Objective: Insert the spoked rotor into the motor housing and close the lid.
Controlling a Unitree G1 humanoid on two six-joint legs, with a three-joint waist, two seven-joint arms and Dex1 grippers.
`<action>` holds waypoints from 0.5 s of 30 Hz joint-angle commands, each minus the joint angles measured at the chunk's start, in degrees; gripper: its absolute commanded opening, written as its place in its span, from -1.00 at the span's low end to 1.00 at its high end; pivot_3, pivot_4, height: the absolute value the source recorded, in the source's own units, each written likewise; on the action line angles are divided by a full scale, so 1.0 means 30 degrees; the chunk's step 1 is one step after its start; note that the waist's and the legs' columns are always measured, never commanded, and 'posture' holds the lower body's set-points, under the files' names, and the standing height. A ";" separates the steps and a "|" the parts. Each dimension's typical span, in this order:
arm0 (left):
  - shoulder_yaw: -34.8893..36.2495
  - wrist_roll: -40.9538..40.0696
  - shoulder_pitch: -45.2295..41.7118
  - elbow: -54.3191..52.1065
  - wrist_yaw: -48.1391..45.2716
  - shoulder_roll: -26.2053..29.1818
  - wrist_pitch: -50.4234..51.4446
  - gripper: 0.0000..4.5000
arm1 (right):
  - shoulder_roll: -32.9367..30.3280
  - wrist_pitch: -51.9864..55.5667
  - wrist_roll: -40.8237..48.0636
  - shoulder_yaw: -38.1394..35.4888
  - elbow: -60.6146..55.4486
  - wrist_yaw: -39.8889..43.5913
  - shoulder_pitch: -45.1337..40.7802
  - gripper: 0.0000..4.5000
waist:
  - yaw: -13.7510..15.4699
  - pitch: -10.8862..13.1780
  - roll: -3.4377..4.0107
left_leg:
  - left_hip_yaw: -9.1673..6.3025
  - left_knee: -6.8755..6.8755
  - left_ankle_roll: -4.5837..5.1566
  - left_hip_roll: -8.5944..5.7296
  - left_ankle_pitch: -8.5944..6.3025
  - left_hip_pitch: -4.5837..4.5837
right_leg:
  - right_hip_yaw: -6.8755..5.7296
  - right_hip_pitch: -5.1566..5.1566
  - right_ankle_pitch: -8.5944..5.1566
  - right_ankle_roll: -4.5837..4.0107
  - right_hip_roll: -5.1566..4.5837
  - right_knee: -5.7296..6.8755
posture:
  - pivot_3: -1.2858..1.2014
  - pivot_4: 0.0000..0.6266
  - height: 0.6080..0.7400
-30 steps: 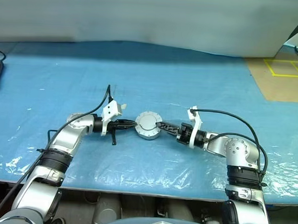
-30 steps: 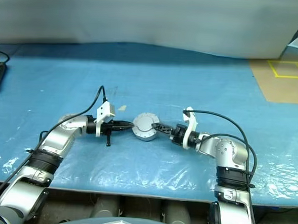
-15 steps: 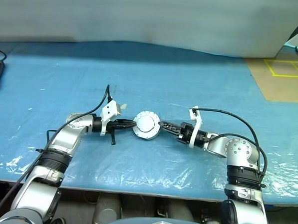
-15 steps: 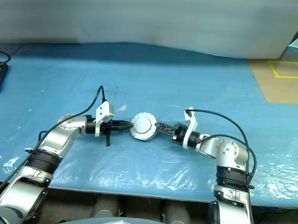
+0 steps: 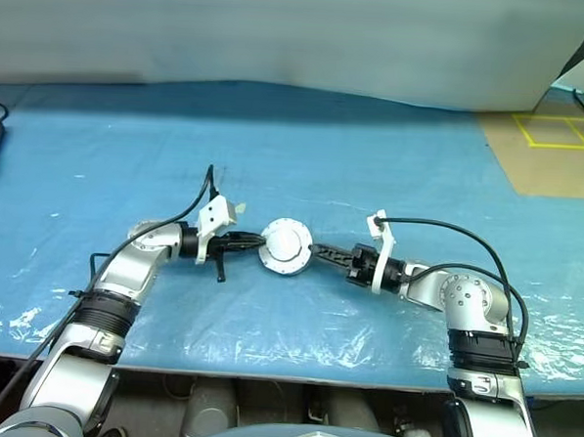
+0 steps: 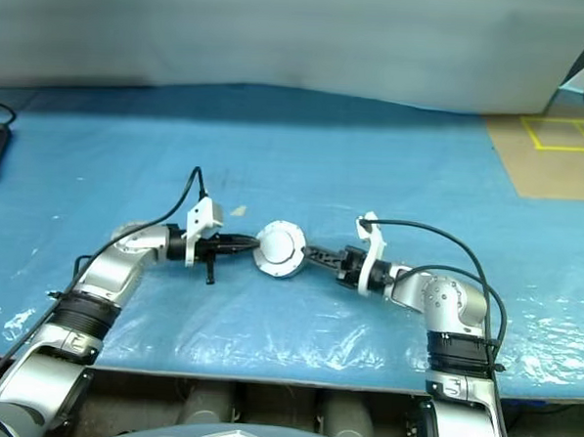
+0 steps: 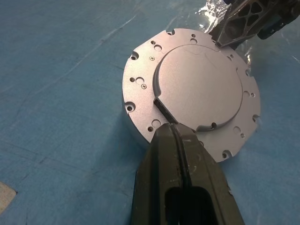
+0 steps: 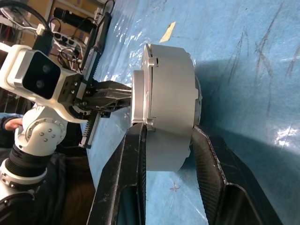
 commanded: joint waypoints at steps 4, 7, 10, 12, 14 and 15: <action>-0.0232 0.0341 0.0171 0.0156 0.0065 0.0028 0.0086 -1.00 | 0.0490 -0.0065 -0.0662 0.1576 0.0263 -0.0310 0.0074 -0.53 | -0.0064 0.0000 0.0000 | -0.0001 -0.0006 -0.0008 0.0001 0.0005 0.0004 | 0.0001 -0.0001 -0.0039 0.0067 0.0001 0.0001 | 0.03 -0.52 1.00; -0.0196 0.0344 0.0209 0.0151 0.0062 0.0051 0.0074 -1.00 | 0.0255 -0.0427 -0.0868 0.1922 0.0218 0.0028 0.0031 -0.53 | -0.0142 0.0000 0.0000 | 0.0000 -0.0008 -0.0008 0.0000 0.0005 0.0003 | 0.0001 -0.0001 -0.0026 0.0044 0.0000 0.0000 | 0.03 -0.52 1.00; -0.0182 0.0364 0.0231 0.0156 0.0071 0.0055 0.0050 -1.00 | 0.0107 -0.0769 -0.1138 0.2172 0.0470 0.0041 -0.0005 -0.37 | -0.0252 0.0000 0.0001 | 0.0000 -0.0008 -0.0008 -0.0001 0.0005 0.0001 | 0.0000 -0.0001 -0.0011 0.0020 -0.0001 -0.0001 | 0.03 -0.52 1.00; -0.0174 0.0369 0.0236 0.0162 0.0074 0.0049 0.0050 -1.00 | 0.0281 -0.0943 -0.1159 0.2032 0.0601 -0.0215 -0.0069 -0.08 | -0.0313 0.0000 0.0000 | -0.0001 -0.0009 -0.0008 -0.0001 0.0005 0.0001 | 0.0000 -0.0001 -0.0015 0.0026 0.0000 0.0000 | 0.03 -0.52 1.00; -0.0158 0.0384 0.0255 0.0146 0.0085 0.0034 0.0049 -1.00 | 0.0447 -0.0995 -0.1146 0.1879 0.0708 -0.0336 -0.0120 0.23 | -0.0370 0.0000 0.0002 | 0.0000 -0.0010 -0.0008 -0.0001 0.0005 -0.0037 | -0.0001 -0.0026 -0.0008 0.0011 0.0000 -0.0006 | 0.03 -0.52 1.00; -0.0150 0.0395 0.0265 0.0149 0.0088 0.0032 0.0047 -1.00 | 0.0493 -0.1030 -0.1173 0.1837 0.0762 -0.0363 -0.0134 0.35 | -0.0372 0.0000 0.0002 | -0.0002 -0.0020 -0.0008 -0.0004 0.0005 -0.0031 | 0.0001 -0.0024 0.0010 -0.0021 0.0000 -0.0013 | 0.03 -0.52 1.00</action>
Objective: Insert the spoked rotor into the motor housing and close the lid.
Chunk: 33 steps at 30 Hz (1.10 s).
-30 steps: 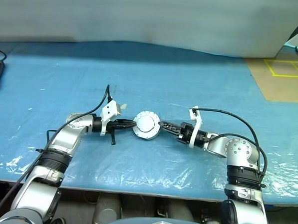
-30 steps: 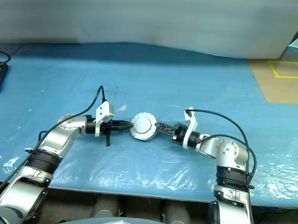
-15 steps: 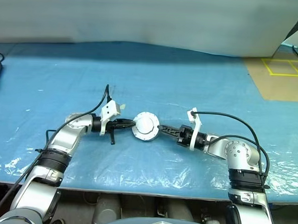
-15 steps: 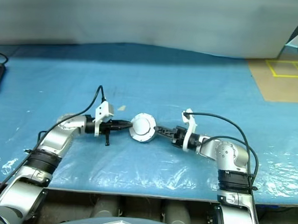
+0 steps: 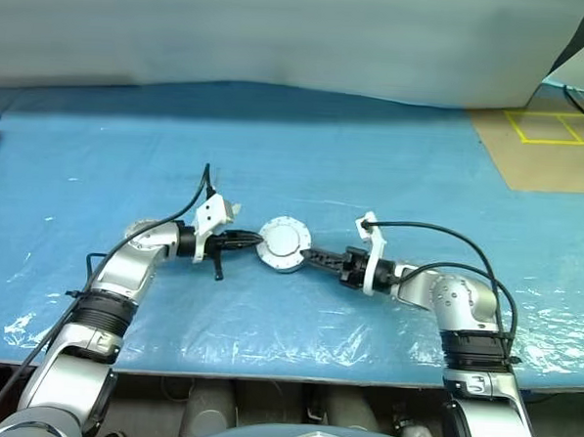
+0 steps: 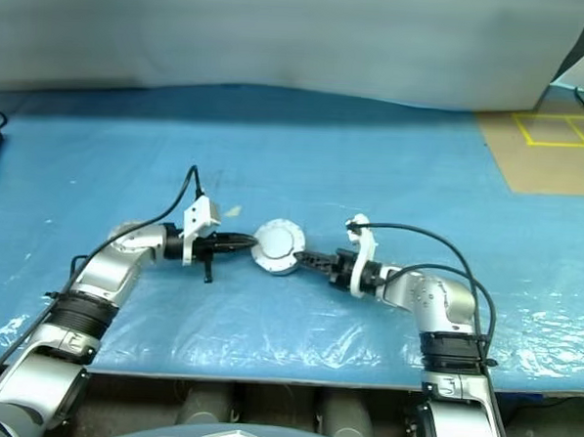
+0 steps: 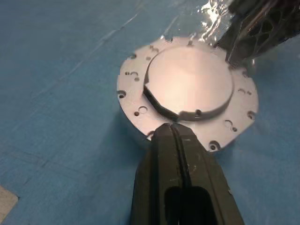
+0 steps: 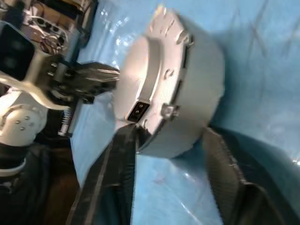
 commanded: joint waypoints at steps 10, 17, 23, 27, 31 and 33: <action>-0.0220 0.0352 0.0237 0.0257 0.0019 0.0161 0.0029 -1.00 | 0.0294 0.0259 0.0175 -0.0464 0.0357 -0.0633 -0.0096 0.17 | 0.0032 -0.0001 0.0000 | 0.0003 -0.0023 0.0001 -0.0001 0.0000 -0.0019 | -0.0004 0.0002 0.0002 -0.0004 -0.0001 -0.0029 | 0.03 -0.52 1.00; -0.0179 0.0341 0.0216 0.0275 -0.0053 0.0197 0.0021 -1.00 | 0.0190 0.0272 0.0237 -0.0542 0.0490 -0.0802 -0.0126 -0.40 | 0.0093 -0.0001 0.0001 | 0.0003 -0.0024 0.0002 -0.0005 0.0000 -0.0007 | -0.0004 0.0012 0.0002 -0.0003 -0.0006 -0.0027 | 0.03 -0.52 1.00; -0.0133 0.0312 0.0249 0.0231 -0.0035 0.0195 0.0040 -1.00 | 0.0451 0.0089 0.0289 -0.1116 0.1102 -0.1248 -0.0439 -0.44 | 0.0102 -0.0001 0.0001 | 0.0002 -0.0024 0.0002 -0.0004 0.0000 -0.0009 | -0.0004 0.0011 0.0002 -0.0003 -0.0006 -0.0026 | 0.03 -0.52 1.00; 0.0743 -0.0752 0.0018 0.0092 0.0382 -0.0167 0.1151 -1.00 | 0.0823 0.0267 0.1136 -0.2134 0.1219 -0.1337 -0.0838 -0.44 | 0.0100 0.0000 0.0002 | 0.0002 -0.0024 0.0002 -0.0006 0.0000 -0.0008 | -0.0004 0.0012 0.0002 -0.0004 -0.0007 -0.0025 | 0.03 -0.52 1.00; 0.2437 -0.2457 -0.0570 -0.0087 0.1242 -0.0554 0.3156 -1.00 | 0.1411 0.0638 0.2683 -0.4019 0.1456 -0.1833 -0.1542 -0.44 | 0.0127 0.0019 -0.0001 | 0.0005 -0.0018 0.0000 -0.0009 0.0002 -0.0072 | -0.0005 -0.0046 0.0006 -0.0010 -0.0008 -0.0020 | 0.03 -0.52 1.00; 0.3088 -0.3013 -0.0737 -0.0035 0.1563 -0.0503 0.3823 -1.00 | 0.1661 0.0658 0.3166 -0.4690 0.1525 -0.2092 -0.1838 -0.44 | 0.0135 0.0019 -0.0002 | 0.0002 -0.0002 0.0001 -0.0009 0.0008 -0.0173 | -0.0008 -0.0181 0.0014 -0.0019 -0.0004 0.0004 | 0.03 -0.52 1.00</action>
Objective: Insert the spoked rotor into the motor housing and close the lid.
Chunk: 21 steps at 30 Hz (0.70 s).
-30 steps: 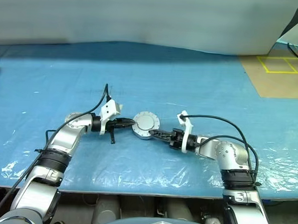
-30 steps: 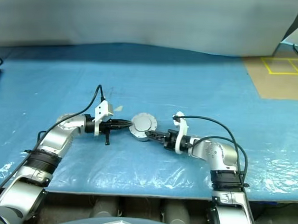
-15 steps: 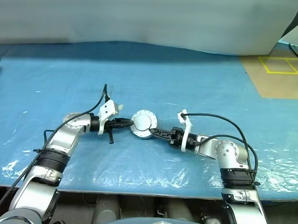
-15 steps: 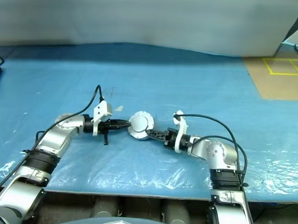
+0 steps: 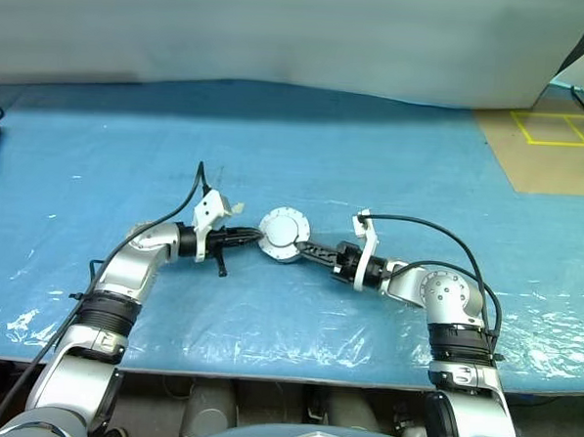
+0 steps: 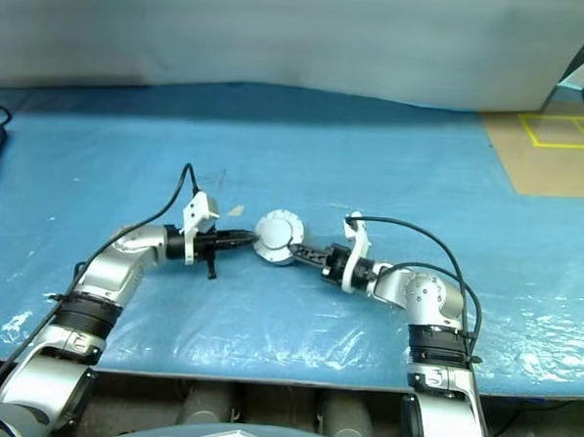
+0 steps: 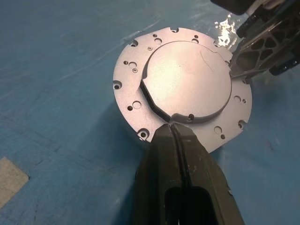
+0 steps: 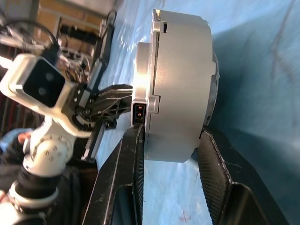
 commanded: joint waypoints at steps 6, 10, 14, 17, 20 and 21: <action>0.3436 -0.3660 -0.0363 -0.0951 0.1698 -0.0444 0.3952 -0.84 | 0.1091 -0.1080 0.2483 -0.3390 -0.0346 -0.0806 -0.1725 -0.44 | -0.0150 0.0005 -0.0002 | -0.0007 0.0014 0.0051 -0.0017 0.0039 -0.0169 | -0.0012 -0.0142 0.0051 0.0068 0.0029 0.0037 | 0.03 -0.52 1.00; 0.4806 -0.6150 -0.0253 -0.2059 0.3016 -0.1657 0.6584 -0.32 | 0.1996 -0.1210 0.4056 -0.4707 -0.0651 -0.1521 -0.2822 -0.44 | -0.0123 0.0027 -0.0001 | -0.0005 0.0014 0.0049 -0.0007 0.0037 -0.0157 | -0.0012 -0.0165 0.0033 0.0038 0.0025 0.0030 | 0.03 -0.52 1.00; 0.5999 -0.8957 0.0007 -0.3399 0.4673 -0.3175 0.9217 0.25 | 0.2525 -0.0878 0.4879 -0.4301 -0.1483 -0.1997 -0.2982 -0.44 | -0.0075 0.0027 -0.0003 | -0.0005 0.0014 0.0051 -0.0004 0.0038 -0.0166 | -0.0013 -0.0162 0.0012 0.0004 0.0026 0.0035 | 0.03 -0.52 1.00; 0.6637 -1.0163 0.0135 -0.3848 0.5692 -0.3830 1.0219 0.68 | 0.2635 -0.0862 0.5140 -0.4054 -0.1583 -0.2262 -0.2955 -0.44 | -0.0072 0.0029 -0.0005 | -0.0006 0.0017 0.0053 -0.0007 0.0040 -0.0216 | -0.0014 -0.0162 0.0017 0.0010 0.0025 0.0032 | 0.03 -0.52 1.00; 0.7704 -1.2467 0.0111 -0.4030 0.7371 -0.4721 1.2107 0.99 | 0.2478 -0.0566 0.5473 -0.3712 -0.1712 -0.1989 -0.2960 -0.44 | -0.0074 0.0030 -0.0007 | -0.0007 0.0017 0.0053 -0.0013 0.0039 -0.0220 | -0.0016 -0.0162 0.0017 0.0010 0.0026 0.0032 | 0.03 -0.52 1.00; 0.7958 -1.3215 0.0086 -0.4061 0.7670 -0.4831 1.2852 0.99 | 0.2450 -0.0522 0.5499 -0.3601 -0.1706 -0.1976 -0.2949 -0.44 | -0.0075 0.0031 -0.0009 | -0.0009 0.0018 0.0050 -0.0015 0.0037 -0.0226 | -0.0017 -0.0162 0.0017 0.0011 0.0026 0.0031 | 0.03 -0.52 1.00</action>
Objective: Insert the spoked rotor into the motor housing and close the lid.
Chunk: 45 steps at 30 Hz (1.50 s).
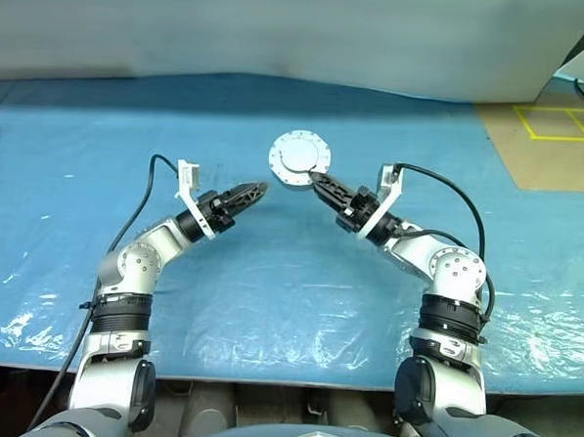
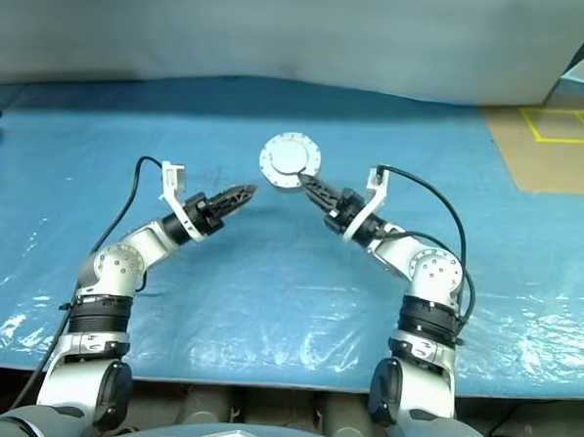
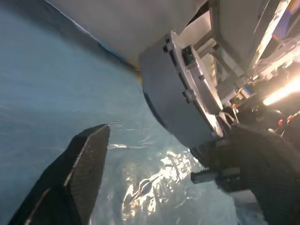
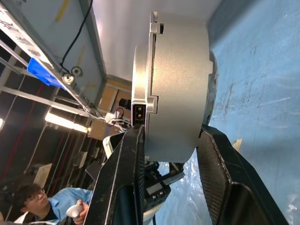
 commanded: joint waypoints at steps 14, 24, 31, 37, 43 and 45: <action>0.1374 -0.4596 -0.0562 0.0017 0.3485 -0.1199 0.3304 0.99 | -0.0163 0.1052 0.2588 0.1986 -0.2639 0.1057 0.0424 -0.44 | 0.0089 0.0003 -0.0006 | -0.0013 0.0021 0.0001 -0.0009 0.0001 -0.0018 | -0.0015 0.0001 0.0042 0.0070 0.0003 -0.0001 | 0.03 -0.52 1.00; 0.0786 -0.4506 -0.0613 0.0000 0.3349 -0.1829 0.3142 0.99 | -0.0614 0.0635 0.1912 0.3318 -0.2657 0.1228 0.0798 -0.44 | 0.0188 0.0005 -0.0009 | -0.0020 0.0047 -0.0003 -0.0015 -0.0001 -0.0032 | -0.0015 0.0003 0.0063 0.0105 0.0001 0.0003 | 0.03 -0.52 1.00; 0.1364 -0.5189 -0.0488 -0.0009 0.3214 -0.1595 0.3053 0.18 | -0.0588 -0.0431 0.1218 0.2928 -0.1333 0.0464 0.0326 -0.44 | 0.0173 0.0005 -0.0011 | -0.0021 0.0061 -0.0002 -0.0028 0.0000 -0.0034 | -0.0017 0.0003 0.0067 0.0109 0.0007 0.0012 | 0.03 -0.52 1.00; 0.1472 -0.4879 -0.0698 0.0379 0.3994 -0.1812 0.2361 0.17 | -0.0574 -0.0670 0.1064 0.2692 -0.0289 0.0180 -0.0150 -0.44 | 0.0274 0.0005 -0.0011 | -0.0024 0.0070 0.0002 -0.0040 0.0002 -0.0038 | -0.0016 0.0003 0.0070 0.0111 0.0003 0.0013 | 0.03 -0.52 1.00; 0.1438 -0.4130 -0.1121 0.1025 0.4404 -0.1774 0.1079 0.17 | -0.1195 -0.2189 -0.0745 0.3421 0.0105 0.0735 -0.0244 0.00 | 0.0428 0.0005 -0.0011 | -0.0026 0.0092 0.0005 -0.0038 0.0004 -0.0050 | -0.0020 0.0003 0.0072 0.0113 0.0004 0.0018 | 0.03 -0.52 1.00; 0.1609 -0.3712 -0.1308 0.1383 0.4679 -0.1787 0.0361 0.17 | -0.1112 -0.3279 -0.1550 0.3439 0.0403 0.0472 -0.0391 0.29 | 0.0404 0.0005 -0.0012 | -0.0026 0.0110 0.0005 -0.0041 0.0004 -0.0056 | -0.0018 0.0003 0.0080 0.0126 0.0002 0.0020 | 0.03 -0.52 1.00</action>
